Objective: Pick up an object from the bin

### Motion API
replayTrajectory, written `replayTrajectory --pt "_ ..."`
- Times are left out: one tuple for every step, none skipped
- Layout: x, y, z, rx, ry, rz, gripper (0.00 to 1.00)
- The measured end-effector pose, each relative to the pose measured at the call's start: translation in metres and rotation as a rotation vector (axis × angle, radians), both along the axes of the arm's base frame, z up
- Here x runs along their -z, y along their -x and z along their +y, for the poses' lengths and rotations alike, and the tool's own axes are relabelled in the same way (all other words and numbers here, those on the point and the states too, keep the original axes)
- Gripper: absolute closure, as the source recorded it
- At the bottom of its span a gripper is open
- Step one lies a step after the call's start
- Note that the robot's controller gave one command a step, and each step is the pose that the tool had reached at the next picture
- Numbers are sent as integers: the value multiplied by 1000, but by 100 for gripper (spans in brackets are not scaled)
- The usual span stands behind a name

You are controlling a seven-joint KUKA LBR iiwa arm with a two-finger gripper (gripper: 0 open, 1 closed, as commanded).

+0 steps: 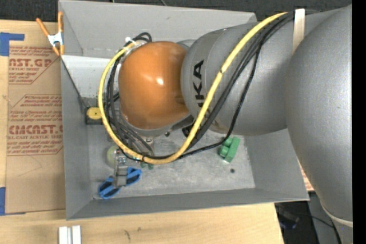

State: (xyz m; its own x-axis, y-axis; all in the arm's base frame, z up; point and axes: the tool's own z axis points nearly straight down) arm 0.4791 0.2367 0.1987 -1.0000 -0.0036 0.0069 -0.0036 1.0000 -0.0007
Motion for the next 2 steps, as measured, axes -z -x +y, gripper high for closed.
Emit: replayTrajectory --pt "130 -7 -4 -278 -3 -13 0" --pt "129 -5 -3 -279 -4 -9 100"
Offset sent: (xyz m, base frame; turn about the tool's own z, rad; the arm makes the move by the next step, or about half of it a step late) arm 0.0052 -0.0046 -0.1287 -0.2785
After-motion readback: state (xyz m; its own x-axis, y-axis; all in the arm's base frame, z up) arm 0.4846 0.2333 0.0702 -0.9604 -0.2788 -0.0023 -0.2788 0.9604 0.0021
